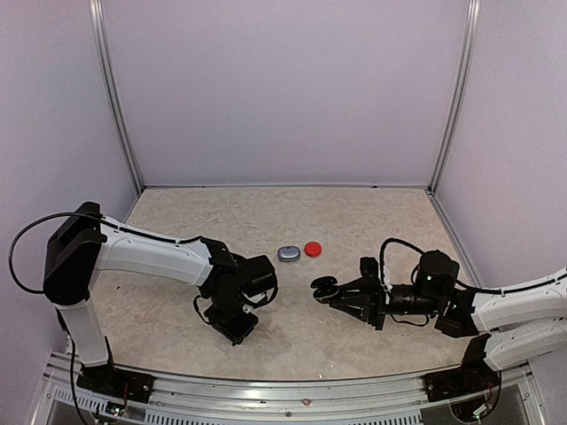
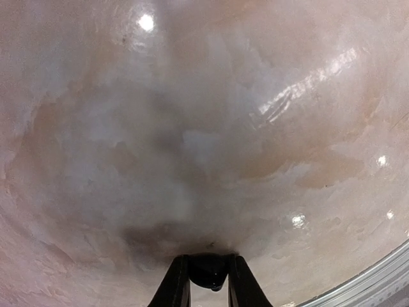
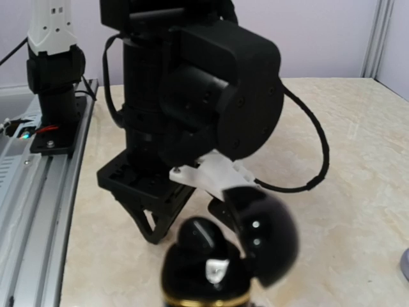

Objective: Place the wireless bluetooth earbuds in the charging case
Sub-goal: Pick up the right earbud from the center of the board, then insert the right earbud into the right side groove of the charging case.

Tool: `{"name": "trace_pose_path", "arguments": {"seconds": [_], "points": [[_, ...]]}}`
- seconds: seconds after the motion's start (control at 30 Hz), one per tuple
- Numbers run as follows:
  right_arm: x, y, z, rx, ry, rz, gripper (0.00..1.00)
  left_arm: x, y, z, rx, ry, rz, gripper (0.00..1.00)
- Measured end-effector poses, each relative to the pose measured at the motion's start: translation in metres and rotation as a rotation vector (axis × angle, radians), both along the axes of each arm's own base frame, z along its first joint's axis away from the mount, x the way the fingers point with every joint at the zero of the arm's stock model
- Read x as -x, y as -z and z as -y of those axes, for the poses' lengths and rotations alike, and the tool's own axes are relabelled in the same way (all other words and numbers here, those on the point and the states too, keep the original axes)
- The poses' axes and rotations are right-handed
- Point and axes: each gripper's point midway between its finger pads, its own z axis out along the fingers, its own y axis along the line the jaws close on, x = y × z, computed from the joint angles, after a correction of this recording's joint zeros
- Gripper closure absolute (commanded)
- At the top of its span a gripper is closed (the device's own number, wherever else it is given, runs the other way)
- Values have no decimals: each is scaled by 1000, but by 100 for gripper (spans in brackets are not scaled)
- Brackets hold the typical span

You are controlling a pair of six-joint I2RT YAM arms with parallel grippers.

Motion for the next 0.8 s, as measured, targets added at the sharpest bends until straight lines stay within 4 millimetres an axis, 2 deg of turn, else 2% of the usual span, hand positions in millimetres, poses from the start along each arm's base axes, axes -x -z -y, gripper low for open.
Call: {"name": "trace_pose_path", "arguments": {"seconds": [0.17, 0.27, 0.33, 0.47, 0.6, 0.73, 0.8], "points": [[-2, 0, 1, 1, 12, 1, 100, -12, -8, 11, 72, -10, 44, 85], [-4, 0, 1, 2, 24, 2, 100, -25, -26, 23, 163, -15, 115, 86], [-7, 0, 2, 3, 41, 4, 100, -36, -46, 34, 252, -21, 191, 87], [-16, -3, 4, -5, 94, 23, 100, -54, -99, 55, 453, -32, 339, 87], [-29, -14, 4, -36, 155, 72, 100, -69, -180, 72, 745, -34, 553, 87], [-40, -29, 1, -74, 194, 110, 100, -67, -252, 80, 989, -15, 739, 86], [-46, -38, -2, -100, 211, 128, 100, -58, -278, 87, 1086, 6, 808, 86]]}}
